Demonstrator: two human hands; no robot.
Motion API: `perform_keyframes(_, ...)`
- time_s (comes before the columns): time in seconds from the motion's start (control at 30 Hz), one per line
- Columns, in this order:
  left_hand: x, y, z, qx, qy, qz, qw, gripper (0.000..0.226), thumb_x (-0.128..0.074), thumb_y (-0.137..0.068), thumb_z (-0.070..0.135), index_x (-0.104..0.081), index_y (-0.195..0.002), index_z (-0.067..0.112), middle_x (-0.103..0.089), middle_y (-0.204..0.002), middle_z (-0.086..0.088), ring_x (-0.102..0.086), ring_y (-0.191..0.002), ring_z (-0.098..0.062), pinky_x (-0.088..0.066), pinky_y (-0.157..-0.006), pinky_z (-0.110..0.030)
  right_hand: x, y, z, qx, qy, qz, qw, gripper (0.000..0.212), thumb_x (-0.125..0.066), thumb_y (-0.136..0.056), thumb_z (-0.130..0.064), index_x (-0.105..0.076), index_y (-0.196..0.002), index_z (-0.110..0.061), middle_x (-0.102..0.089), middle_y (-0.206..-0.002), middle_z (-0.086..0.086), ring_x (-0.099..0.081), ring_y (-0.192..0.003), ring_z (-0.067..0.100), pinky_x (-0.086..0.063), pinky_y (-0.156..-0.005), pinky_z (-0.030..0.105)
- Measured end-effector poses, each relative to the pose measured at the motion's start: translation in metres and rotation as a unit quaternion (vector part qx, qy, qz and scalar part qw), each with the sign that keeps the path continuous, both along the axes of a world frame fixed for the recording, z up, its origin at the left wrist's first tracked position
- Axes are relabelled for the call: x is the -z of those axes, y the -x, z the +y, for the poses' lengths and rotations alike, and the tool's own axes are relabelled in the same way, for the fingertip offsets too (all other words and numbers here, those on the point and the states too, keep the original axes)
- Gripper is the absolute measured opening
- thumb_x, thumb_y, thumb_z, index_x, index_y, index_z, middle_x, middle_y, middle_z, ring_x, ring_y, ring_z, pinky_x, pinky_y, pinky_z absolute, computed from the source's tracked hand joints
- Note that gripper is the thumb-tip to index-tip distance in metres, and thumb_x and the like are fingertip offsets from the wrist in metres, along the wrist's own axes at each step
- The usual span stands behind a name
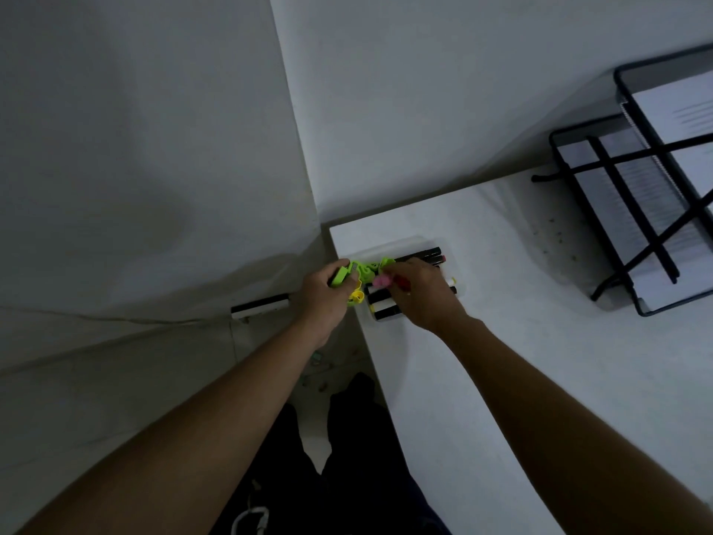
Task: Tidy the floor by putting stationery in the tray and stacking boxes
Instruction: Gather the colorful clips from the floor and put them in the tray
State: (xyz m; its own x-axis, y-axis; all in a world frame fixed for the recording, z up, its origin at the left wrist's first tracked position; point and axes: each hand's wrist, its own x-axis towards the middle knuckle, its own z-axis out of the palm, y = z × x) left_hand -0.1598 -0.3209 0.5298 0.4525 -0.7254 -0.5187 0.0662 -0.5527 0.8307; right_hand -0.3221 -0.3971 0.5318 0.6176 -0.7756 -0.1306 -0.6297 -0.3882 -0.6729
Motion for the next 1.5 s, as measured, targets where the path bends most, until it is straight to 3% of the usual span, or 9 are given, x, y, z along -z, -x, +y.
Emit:
perform_keyframes(0.23, -0.001, 0.0, -0.002, 0.002, 0.001, -0.005, 1.0, 0.036, -0.063, -0.088, 0.029, -0.06, -0.124, 0.022, -0.064, -0.105, 0.006, -0.061, -0.091, -0.006, -0.046, -0.076, -0.019, 0.003, 0.014, 0.015, -0.044, 0.043, 0.009, 0.998, 0.046, -0.065, -0.084, -0.013, -0.057, -0.129, -0.013, -0.066, -0.118, 0.008, -0.061, -0.103, 0.025, -0.057, -0.079, 0.04)
perform_keyframes(0.5, -0.004, 0.01, -0.004, 0.023, 0.014, 0.002, 1.0, 0.037, -0.062, -0.09, 0.024, -0.058, -0.126, 0.017, -0.059, -0.104, 0.009, -0.054, -0.085, 0.005, -0.041, -0.069, -0.009, 0.008, 0.016, 0.019, 0.016, 0.083, -0.041, 0.996, 0.007, -0.066, -0.085, -0.005, -0.063, -0.089, -0.002, -0.06, -0.093, 0.011, -0.058, -0.078, 0.024, -0.054, -0.063, 0.04)
perform_keyframes(0.63, -0.006, 0.01, -0.004, 0.027, 0.016, -0.002, 1.0, 0.036, -0.062, -0.09, 0.025, -0.059, -0.125, 0.018, -0.061, -0.103, 0.008, -0.056, -0.086, 0.004, -0.043, -0.069, -0.011, 0.014, 0.013, 0.021, 0.042, 0.085, -0.044, 0.995, 0.006, -0.067, -0.085, -0.003, -0.066, -0.089, 0.001, -0.062, -0.097, 0.014, -0.058, -0.088, 0.027, -0.052, -0.074, 0.039)
perform_keyframes(0.83, -0.006, 0.008, -0.004, 0.022, 0.019, 0.015, 0.999, 0.036, -0.064, -0.089, 0.027, -0.059, -0.124, 0.02, -0.064, -0.111, 0.004, -0.06, -0.097, -0.008, -0.047, -0.08, -0.021, 0.015, 0.017, 0.026, 0.105, 0.058, -0.095, 0.988, 0.008, -0.063, -0.086, -0.001, -0.065, -0.095, -0.002, -0.061, -0.097, 0.01, -0.06, -0.082, 0.018, -0.056, -0.068, 0.031)
perform_keyframes(0.9, -0.007, 0.01, -0.006, 0.025, 0.027, 0.038, 0.999, 0.036, -0.065, -0.088, 0.025, -0.06, -0.123, 0.018, -0.066, -0.112, 0.001, -0.062, -0.097, -0.009, -0.048, -0.079, -0.02, 0.011, 0.015, 0.026, 0.165, 0.009, -0.128, 0.978, 0.01, -0.063, -0.09, -0.012, -0.064, -0.099, -0.008, -0.064, -0.094, 0.003, -0.063, -0.081, 0.014, -0.055, -0.067, 0.024)
perform_keyframes(0.97, -0.009, 0.015, -0.007, 0.047, 0.035, 0.046, 0.997, 0.036, -0.067, -0.086, 0.027, -0.062, -0.121, 0.018, -0.068, -0.109, 0.002, -0.064, -0.095, -0.007, -0.05, -0.076, -0.017, 0.001, 0.01, 0.023, 0.21, -0.158, -0.174, 0.949, 0.023, -0.059, -0.094, -0.026, -0.059, -0.114, -0.015, -0.067, -0.096, -0.003, -0.068, -0.078, 0.011, -0.054, -0.062, 0.021)
perform_keyframes(1.07, -0.012, 0.024, -0.006, 0.084, 0.044, 0.053, 0.994, 0.036, -0.067, -0.085, 0.031, -0.063, -0.119, 0.019, -0.069, -0.105, 0.005, -0.066, -0.093, -0.007, -0.053, -0.075, -0.018, -0.004, 0.011, 0.017, 0.173, -0.295, -0.198, 0.919, 0.036, -0.055, -0.096, -0.029, -0.052, -0.13, -0.017, -0.07, -0.1, 0.004, -0.071, -0.081, 0.018, -0.056, -0.056, 0.028)
perform_keyframes(1.33, -0.007, 0.043, -0.006, 0.133, 0.07, -0.06, 0.987, 0.032, -0.063, -0.089, 0.019, -0.063, -0.121, 0.012, -0.064, -0.115, 0.0, -0.06, -0.101, -0.008, -0.047, -0.076, -0.007, 0.007, 0.029, 0.007, 0.233, -0.204, -0.125, 0.943, 0.016, -0.06, -0.093, -0.019, -0.063, -0.108, -0.017, -0.071, -0.091, 0.002, -0.066, -0.075, 0.012, -0.049, -0.059, 0.022)
perform_keyframes(1.5, -0.004, 0.046, -0.006, 0.164, 0.089, -0.102, 0.977, 0.028, -0.053, -0.095, 0.023, -0.061, -0.12, 0.013, -0.066, -0.109, -0.003, -0.062, -0.091, -0.011, -0.043, -0.063, -0.002, 0.005, 0.037, 0.008, 0.146, -0.089, -0.06, 0.983, 0.022, -0.059, -0.092, -0.015, -0.064, -0.113, -0.013, -0.063, -0.097, -0.008, -0.058, -0.084, 0.005, -0.039, -0.068, -0.004)
